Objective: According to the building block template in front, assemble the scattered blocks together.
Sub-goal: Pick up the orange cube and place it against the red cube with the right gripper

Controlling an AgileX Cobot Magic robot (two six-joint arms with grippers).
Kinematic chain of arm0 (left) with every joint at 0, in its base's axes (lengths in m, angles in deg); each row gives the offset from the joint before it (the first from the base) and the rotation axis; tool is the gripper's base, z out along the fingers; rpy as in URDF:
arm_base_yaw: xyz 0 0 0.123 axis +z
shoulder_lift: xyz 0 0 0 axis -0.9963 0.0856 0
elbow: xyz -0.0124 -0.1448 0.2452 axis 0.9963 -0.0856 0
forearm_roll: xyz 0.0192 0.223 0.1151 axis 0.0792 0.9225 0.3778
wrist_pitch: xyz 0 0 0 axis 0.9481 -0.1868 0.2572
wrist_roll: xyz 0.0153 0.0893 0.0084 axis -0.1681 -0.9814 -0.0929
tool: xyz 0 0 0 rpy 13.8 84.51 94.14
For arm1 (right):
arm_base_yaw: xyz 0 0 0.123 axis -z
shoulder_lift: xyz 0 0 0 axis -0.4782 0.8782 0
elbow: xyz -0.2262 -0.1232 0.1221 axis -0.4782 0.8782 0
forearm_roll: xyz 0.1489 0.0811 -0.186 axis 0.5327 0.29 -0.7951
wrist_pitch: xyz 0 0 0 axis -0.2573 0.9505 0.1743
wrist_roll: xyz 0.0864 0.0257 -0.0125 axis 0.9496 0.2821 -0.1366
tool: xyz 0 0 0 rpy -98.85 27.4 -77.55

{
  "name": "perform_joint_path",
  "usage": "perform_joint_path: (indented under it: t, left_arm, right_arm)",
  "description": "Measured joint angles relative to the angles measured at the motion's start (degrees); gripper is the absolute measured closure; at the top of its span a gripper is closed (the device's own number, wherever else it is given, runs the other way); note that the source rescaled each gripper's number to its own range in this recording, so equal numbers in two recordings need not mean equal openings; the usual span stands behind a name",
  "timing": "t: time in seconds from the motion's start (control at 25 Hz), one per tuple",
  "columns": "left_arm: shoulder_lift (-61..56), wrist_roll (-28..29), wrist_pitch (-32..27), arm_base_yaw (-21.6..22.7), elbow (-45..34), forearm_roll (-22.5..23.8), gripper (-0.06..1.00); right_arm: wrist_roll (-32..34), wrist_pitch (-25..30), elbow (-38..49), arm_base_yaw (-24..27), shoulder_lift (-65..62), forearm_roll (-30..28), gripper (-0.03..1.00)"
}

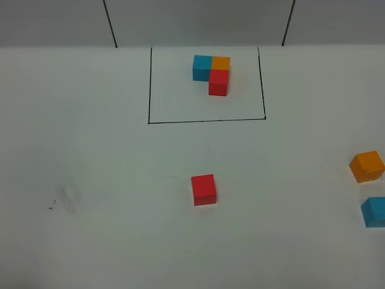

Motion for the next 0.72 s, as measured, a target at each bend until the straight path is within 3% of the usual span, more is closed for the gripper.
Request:
perform_joint_path:
  t: [0.16,0.48,0.6,0.72]
  left_arm:
    - [0.0,0.0,0.0,0.0,0.0,0.0,0.94]
    - [0.0,0.0,0.0,0.0,0.0,0.0,0.94]
    - [0.0,0.0,0.0,0.0,0.0,0.0,0.94]
    - [0.0,0.0,0.0,0.0,0.0,0.0,0.94]
  right_arm:
    - [-3.1,-0.1,0.0,0.0,0.0,0.6,0.74]
    - [-4.5,-0.2,0.0,0.0,0.0,2.0,0.07]
    - [-4.5,-0.3,0.0,0.0,0.0,2.0,-0.02]
    - [-4.5,-0.3,0.0,0.0,0.0,2.0,-0.03]
